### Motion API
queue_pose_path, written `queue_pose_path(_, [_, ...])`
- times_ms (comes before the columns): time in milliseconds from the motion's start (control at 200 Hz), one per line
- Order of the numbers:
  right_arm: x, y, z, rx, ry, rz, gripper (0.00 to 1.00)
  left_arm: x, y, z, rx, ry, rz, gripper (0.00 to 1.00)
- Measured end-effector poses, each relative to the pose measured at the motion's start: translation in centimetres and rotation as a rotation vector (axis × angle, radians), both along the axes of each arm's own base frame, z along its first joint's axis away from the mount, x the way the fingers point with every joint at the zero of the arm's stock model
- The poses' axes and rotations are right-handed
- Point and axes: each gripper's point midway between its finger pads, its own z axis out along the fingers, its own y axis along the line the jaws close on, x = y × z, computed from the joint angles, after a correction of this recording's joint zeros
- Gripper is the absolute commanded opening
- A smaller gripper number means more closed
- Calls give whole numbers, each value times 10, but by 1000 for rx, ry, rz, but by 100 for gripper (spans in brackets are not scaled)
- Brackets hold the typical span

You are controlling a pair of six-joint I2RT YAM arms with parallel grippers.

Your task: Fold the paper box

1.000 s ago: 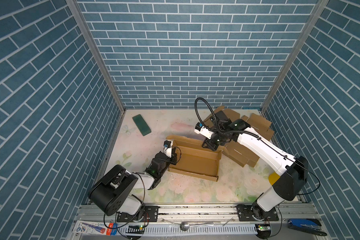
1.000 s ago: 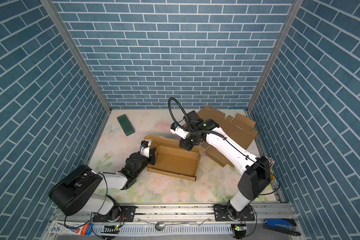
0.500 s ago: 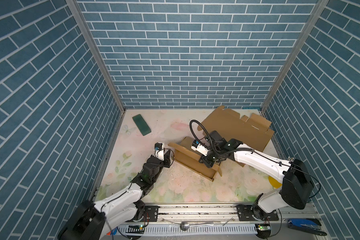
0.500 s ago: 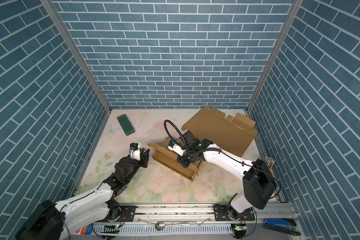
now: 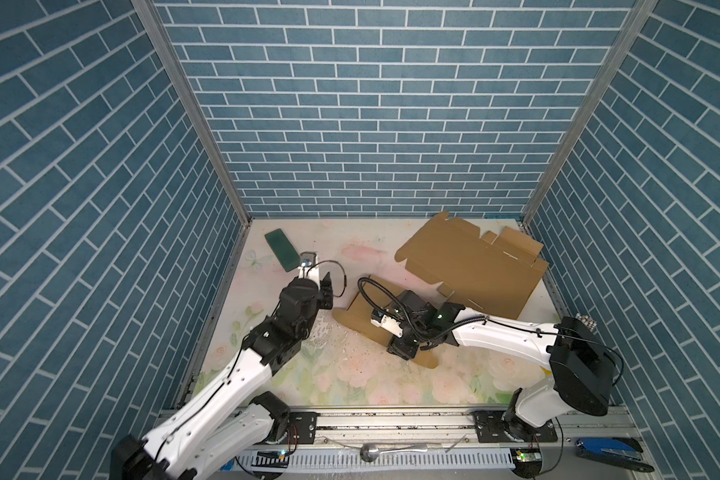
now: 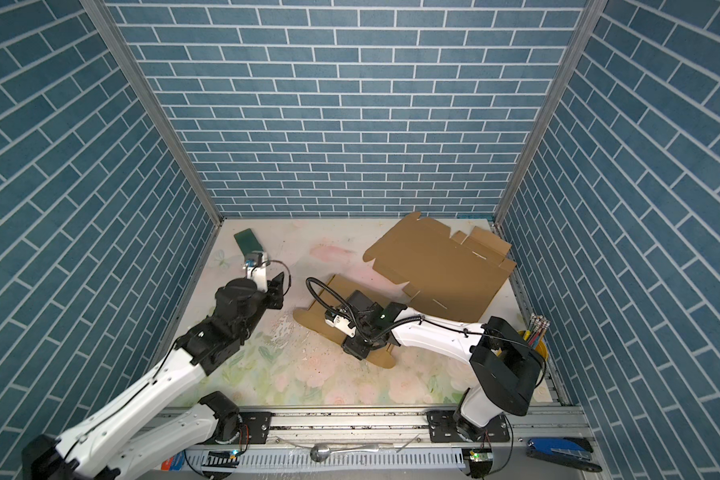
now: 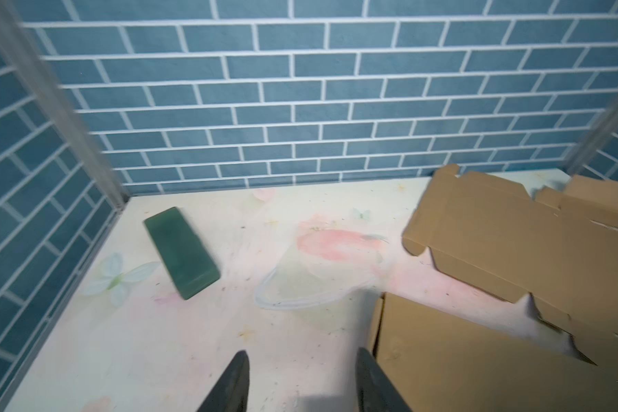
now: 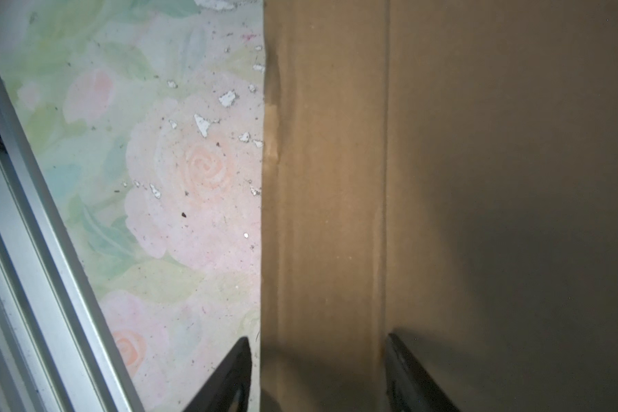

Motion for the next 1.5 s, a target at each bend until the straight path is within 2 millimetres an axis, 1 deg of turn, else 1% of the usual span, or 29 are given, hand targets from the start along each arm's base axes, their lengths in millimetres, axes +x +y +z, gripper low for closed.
queue_pose_path(50, [-1,2,0,16,18,-13,67,11,-19,-6,-10,48,-72,43])
queue_pose_path(85, [-2,3,1,34,31,-22,68,18,-32,-15,-27,92,-124,42])
queue_pose_path(180, [-2,1,7,117,79,-73,68,26,-60,-48,-111,223,-247,39])
queue_pose_path(255, [3,-10,18,192,116,-147,68,25,-79,-71,-181,317,-325,39])
queue_pose_path(365, [21,-32,44,322,132,-302,67,20,-106,-98,-264,418,-426,39])
queue_pose_path(435, [36,-47,60,389,125,-416,64,14,-113,-119,-283,477,-457,39])
queue_pose_path(500, [50,-63,67,423,135,-539,63,6,-114,-139,-282,535,-464,39])
queue_pose_path(560, [62,-79,68,432,152,-658,63,-1,-111,-153,-274,575,-462,39])
queue_pose_path(620, [69,-96,63,425,181,-778,64,-7,-108,-163,-258,601,-460,39])
queue_pose_path(705, [69,-117,48,389,237,-914,64,-9,-105,-166,-237,610,-457,39])
queue_pose_path(770, [63,-127,36,346,290,-997,64,-9,-104,-168,-229,612,-454,40])
queue_pose_path(885, [49,-137,18,296,373,-1101,67,-9,-104,-168,-227,613,-452,40])
queue_pose_path(990, [40,-142,3,268,424,-1156,68,-9,-103,-167,-223,615,-451,40])
queue_pose_path(1050, [38,-141,-3,260,448,-1168,67,-9,-103,-168,-219,615,-449,40])
queue_pose_path(1070, [39,-140,-5,260,455,-1167,64,-9,-103,-168,-218,615,-449,39])
queue_pose_path(1145, [41,-133,-14,262,481,-1160,48,-9,-102,-168,-215,614,-447,39])
queue_pose_path(1220, [43,-126,-21,264,512,-1150,41,-9,-100,-169,-206,617,-439,40])
queue_pose_path(1285, [46,-122,-21,274,509,-1126,42,-11,-97,-169,-199,624,-429,41])
queue_pose_path(1350, [49,-119,-20,273,505,-1104,47,-14,-93,-163,-198,624,-422,46])
queue_pose_path(1420, [53,-114,-20,261,503,-1077,52,-13,-86,-151,-206,610,-410,53])
queue_pose_path(1455, [57,-111,-20,254,500,-1061,54,-10,-81,-143,-212,598,-399,57])
queue_pose_path(1495, [61,-108,-20,242,494,-1041,56,-2,-73,-133,-222,579,-376,61])
